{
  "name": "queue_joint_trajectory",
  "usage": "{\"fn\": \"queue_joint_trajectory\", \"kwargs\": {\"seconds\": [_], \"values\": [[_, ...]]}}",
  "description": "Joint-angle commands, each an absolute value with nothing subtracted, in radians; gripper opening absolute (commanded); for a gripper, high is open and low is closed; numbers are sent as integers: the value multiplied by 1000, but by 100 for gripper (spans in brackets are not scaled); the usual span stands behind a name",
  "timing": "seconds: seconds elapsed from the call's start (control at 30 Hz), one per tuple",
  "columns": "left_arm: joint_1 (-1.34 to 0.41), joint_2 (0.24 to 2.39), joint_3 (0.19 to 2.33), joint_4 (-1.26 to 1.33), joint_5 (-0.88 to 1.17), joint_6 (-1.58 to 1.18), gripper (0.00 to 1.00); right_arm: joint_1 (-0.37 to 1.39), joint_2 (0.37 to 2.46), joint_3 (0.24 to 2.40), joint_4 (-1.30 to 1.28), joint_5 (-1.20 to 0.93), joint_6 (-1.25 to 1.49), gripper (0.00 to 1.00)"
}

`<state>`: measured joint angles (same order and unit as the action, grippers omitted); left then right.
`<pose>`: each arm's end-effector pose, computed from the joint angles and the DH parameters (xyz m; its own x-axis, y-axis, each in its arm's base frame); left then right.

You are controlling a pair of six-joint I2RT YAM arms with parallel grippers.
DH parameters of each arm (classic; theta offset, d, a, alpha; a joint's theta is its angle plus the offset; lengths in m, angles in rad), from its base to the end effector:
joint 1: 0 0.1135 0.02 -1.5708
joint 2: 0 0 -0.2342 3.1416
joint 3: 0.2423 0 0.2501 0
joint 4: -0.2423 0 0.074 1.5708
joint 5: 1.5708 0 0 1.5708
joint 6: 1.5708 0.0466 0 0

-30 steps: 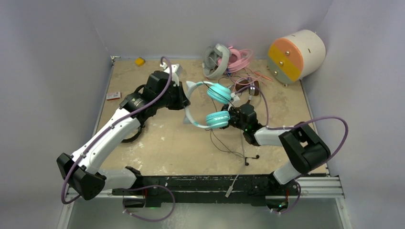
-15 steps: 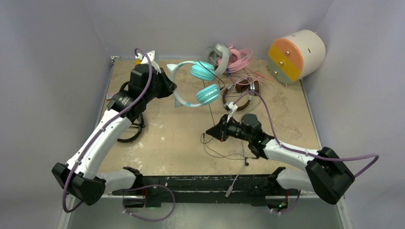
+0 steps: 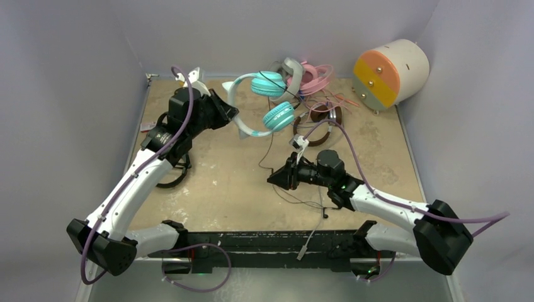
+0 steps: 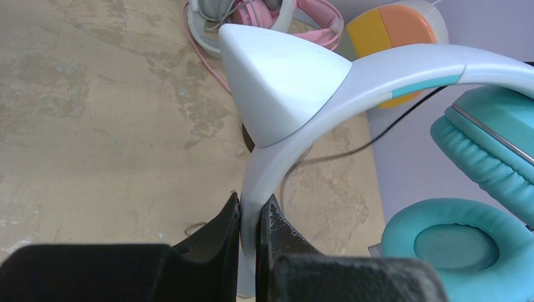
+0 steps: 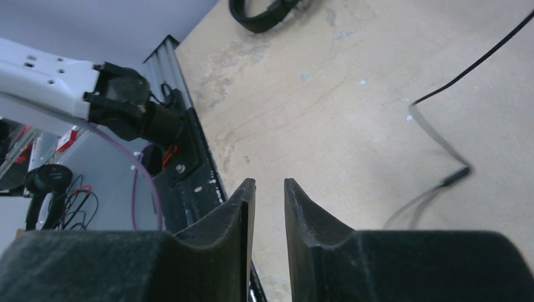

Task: Wrap the headphones
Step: Wrap the headphones cable around the headphones.

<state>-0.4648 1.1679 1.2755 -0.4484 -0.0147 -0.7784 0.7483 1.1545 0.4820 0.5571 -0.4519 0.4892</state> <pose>0.2477 -0.1235 0.3744 -0.5187 -0.5253 -0.6745 0.1005 0.7460 -0.6583 0.1824 0.1971 0.2100 -0.5115 0.1020 -0.8532 -0.7812 0.3583 0.5112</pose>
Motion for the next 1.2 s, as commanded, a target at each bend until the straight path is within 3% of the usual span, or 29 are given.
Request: {"fn": "queue_joint_trajectory", "kwargs": {"seconds": [0.0,0.27,0.4,0.57,0.7,0.8,0.97,1.1,1.17], "values": [[-460,1147,1272,-314,39,-834,0,757,1082,537,593,-508,501,28],[-460,1125,1266,-311,62,-838,0,757,1044,558,572,-420,459,32],[-460,1118,1314,-358,57,-815,0,757,1012,492,557,-273,417,46],[-460,1112,1376,-419,59,-799,0,756,994,464,501,-102,337,79],[-460,1115,1425,-436,72,-800,0,756,1062,441,558,-73,316,93],[-460,1137,1485,-452,87,-803,0,757,1152,416,696,-51,322,95],[-460,1167,1570,-480,117,-811,0,756,1315,535,554,24,334,95],[-460,1164,1609,-486,121,-817,0,756,1401,556,600,53,353,96],[-460,1159,1622,-486,115,-820,0,757,1452,585,615,20,361,91]]}}
